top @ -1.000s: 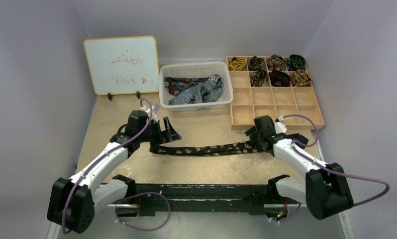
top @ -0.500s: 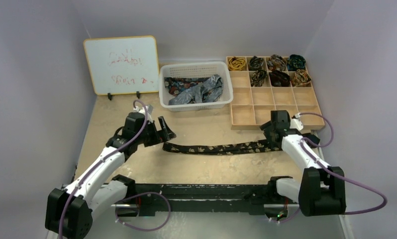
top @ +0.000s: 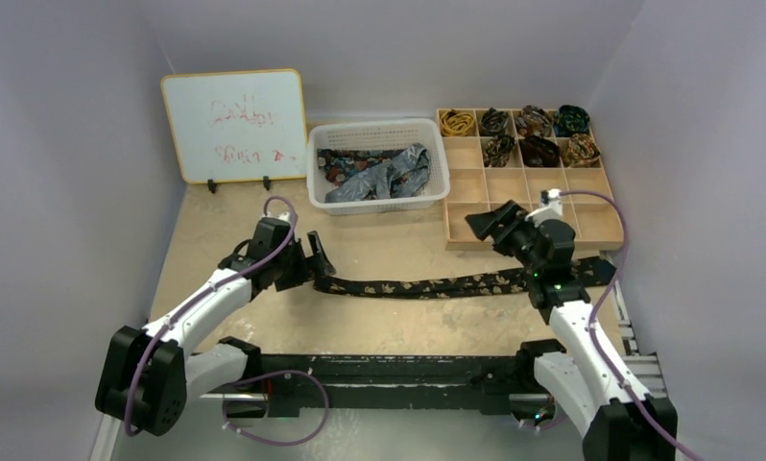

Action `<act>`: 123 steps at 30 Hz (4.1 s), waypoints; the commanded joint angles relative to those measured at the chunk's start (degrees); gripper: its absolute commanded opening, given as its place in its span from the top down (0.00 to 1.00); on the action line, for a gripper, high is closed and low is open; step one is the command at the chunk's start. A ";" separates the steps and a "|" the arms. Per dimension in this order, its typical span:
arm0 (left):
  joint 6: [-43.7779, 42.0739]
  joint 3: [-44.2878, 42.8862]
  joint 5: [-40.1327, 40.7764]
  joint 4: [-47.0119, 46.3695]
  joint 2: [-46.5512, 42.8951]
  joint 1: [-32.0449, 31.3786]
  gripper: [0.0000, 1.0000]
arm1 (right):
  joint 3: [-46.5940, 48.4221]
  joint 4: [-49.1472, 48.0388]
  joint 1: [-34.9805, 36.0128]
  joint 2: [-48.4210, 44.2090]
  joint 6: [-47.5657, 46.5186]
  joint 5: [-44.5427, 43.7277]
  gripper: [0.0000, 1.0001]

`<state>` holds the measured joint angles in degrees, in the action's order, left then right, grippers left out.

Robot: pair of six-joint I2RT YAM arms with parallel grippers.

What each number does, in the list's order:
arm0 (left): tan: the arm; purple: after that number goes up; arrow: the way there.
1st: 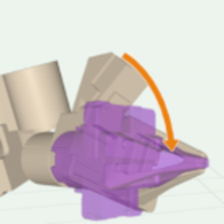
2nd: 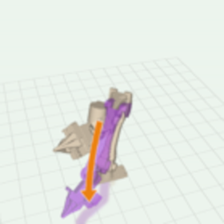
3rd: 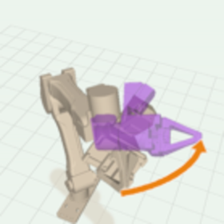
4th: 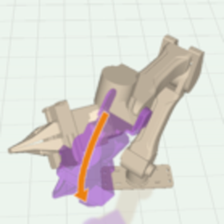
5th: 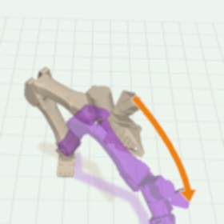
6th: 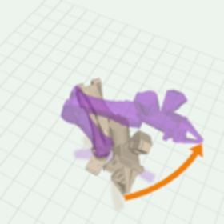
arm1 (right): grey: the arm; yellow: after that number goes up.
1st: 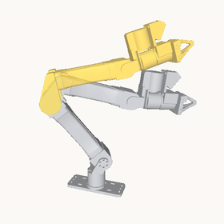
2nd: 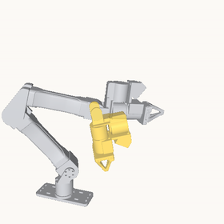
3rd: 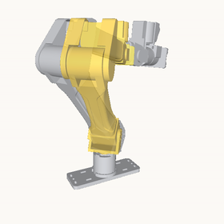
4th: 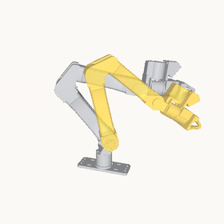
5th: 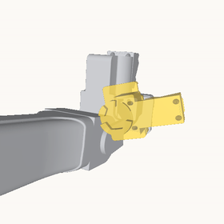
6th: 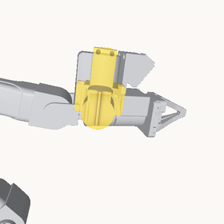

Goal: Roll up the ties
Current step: Flatten out the tie at the center of the board, then roll the tie at the center of the board.

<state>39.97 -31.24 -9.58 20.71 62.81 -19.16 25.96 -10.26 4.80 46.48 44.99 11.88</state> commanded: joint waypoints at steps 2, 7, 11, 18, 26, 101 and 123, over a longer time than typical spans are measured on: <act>0.63 3.01 -0.63 -3.80 -1.79 1.15 0.15 | -1.37 -11.54 9.25 3.81 -7.14 10.01 0.20; 1.00 7.27 -4.21 -7.52 -2.92 3.91 0.26 | -1.57 -16.28 19.06 9.29 -7.56 9.00 0.28; 0.97 8.92 -5.94 -8.00 -2.41 6.15 0.35 | -1.65 -19.44 23.33 14.92 -8.33 7.46 0.37; -0.50 10.78 -7.78 -12.92 -1.54 7.82 0.49 | 1.34 -19.72 27.84 22.49 -9.69 7.76 0.42; -1.78 10.43 -9.66 -13.92 0.73 7.82 0.66 | 7.10 -18.23 32.42 29.65 -9.11 7.82 0.41; -2.50 12.61 -10.40 -15.09 -4.23 7.91 0.33 | 30.48 4.13 51.19 56.59 3.57 -11.70 0.88; -3.22 12.23 -11.47 -15.97 -2.35 7.91 0.44 | 30.90 8.40 50.41 58.77 4.87 -15.31 0.85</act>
<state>38.28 -18.11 -20.45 5.19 59.61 -11.64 56.97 -4.60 55.44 104.14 49.06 -1.63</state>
